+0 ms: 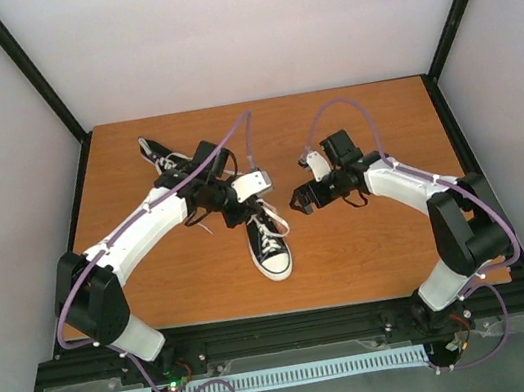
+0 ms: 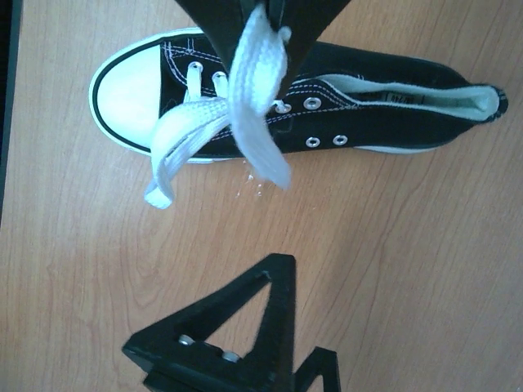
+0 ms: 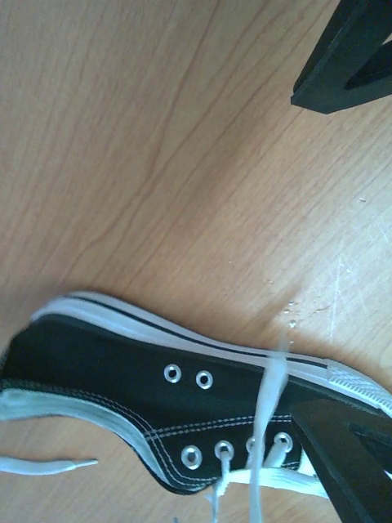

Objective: Tie the shoes

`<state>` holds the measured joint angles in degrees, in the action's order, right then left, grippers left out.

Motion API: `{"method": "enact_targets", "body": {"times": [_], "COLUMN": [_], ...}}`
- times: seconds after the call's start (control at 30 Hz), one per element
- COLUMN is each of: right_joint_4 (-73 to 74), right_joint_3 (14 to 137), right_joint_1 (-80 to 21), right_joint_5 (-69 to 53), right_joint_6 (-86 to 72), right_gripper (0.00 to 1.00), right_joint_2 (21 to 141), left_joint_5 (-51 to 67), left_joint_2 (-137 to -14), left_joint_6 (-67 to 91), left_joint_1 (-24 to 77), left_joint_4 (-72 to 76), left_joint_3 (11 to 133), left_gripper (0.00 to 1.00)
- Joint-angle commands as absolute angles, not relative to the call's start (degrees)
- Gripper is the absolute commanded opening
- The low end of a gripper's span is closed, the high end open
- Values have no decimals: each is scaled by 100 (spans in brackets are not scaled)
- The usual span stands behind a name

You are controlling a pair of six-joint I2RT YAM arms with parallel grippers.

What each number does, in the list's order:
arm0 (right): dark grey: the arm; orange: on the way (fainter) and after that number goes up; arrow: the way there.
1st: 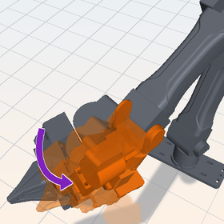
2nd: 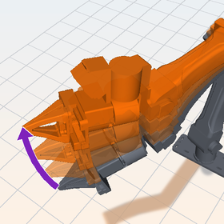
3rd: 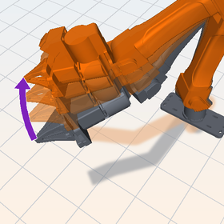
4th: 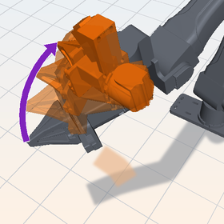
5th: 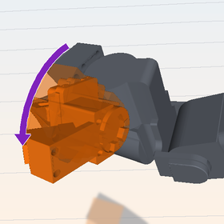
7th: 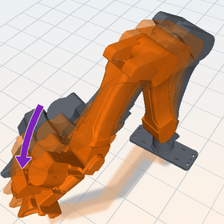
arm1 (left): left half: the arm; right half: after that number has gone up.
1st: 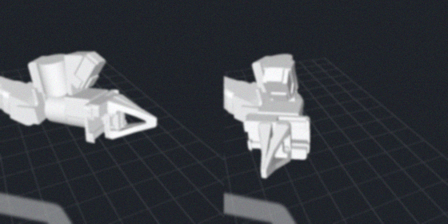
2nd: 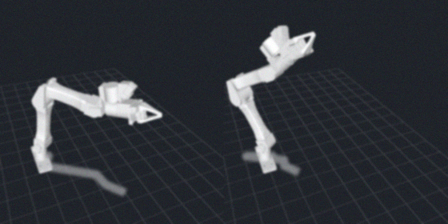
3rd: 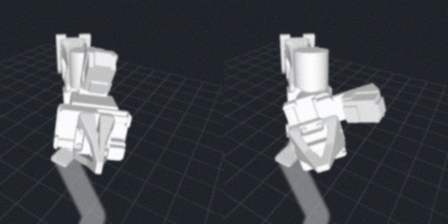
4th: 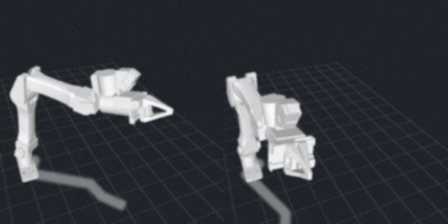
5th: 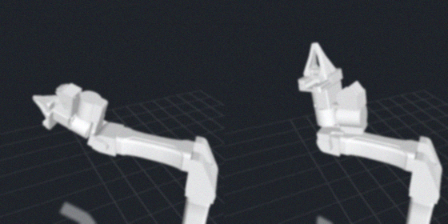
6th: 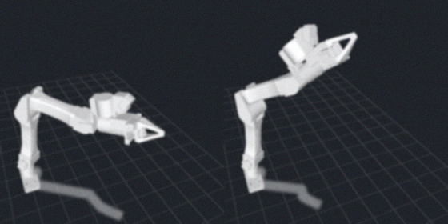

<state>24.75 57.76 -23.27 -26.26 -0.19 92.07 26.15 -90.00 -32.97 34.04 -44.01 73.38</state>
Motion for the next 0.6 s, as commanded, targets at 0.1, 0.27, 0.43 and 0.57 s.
{"method": "enact_targets", "body": {"times": [0.1, 0.27, 0.43, 0.57], "right_joint_4": [2554, 1796, -519, -2153], "right_joint_3": [5996, 5408, 3792, 2913], "right_joint_1": [-2281, -2834, -3537, -3886], "right_joint_5": [-2119, -2312, -2106, -2549], "right_joint_6": [-490, -132, -208, -691], "right_gripper": [95, 66, 51, 42], "right_joint_2": [9151, 8139, 6494, 6237], "left_joint_5": [2717, 2454, 2304, 2235], "left_joint_2": [-8712, -8723, -8748, -8797], "left_joint_6": [-3052, -2718, -2637, -2620], "left_joint_1": [3428, 3419, 3419, 3419], "left_joint_4": [-4410, -4315, -4256, -4229], "left_joint_3": [7396, 7387, 7374, 7389], "left_gripper": [1, 1, 1, 1]}}
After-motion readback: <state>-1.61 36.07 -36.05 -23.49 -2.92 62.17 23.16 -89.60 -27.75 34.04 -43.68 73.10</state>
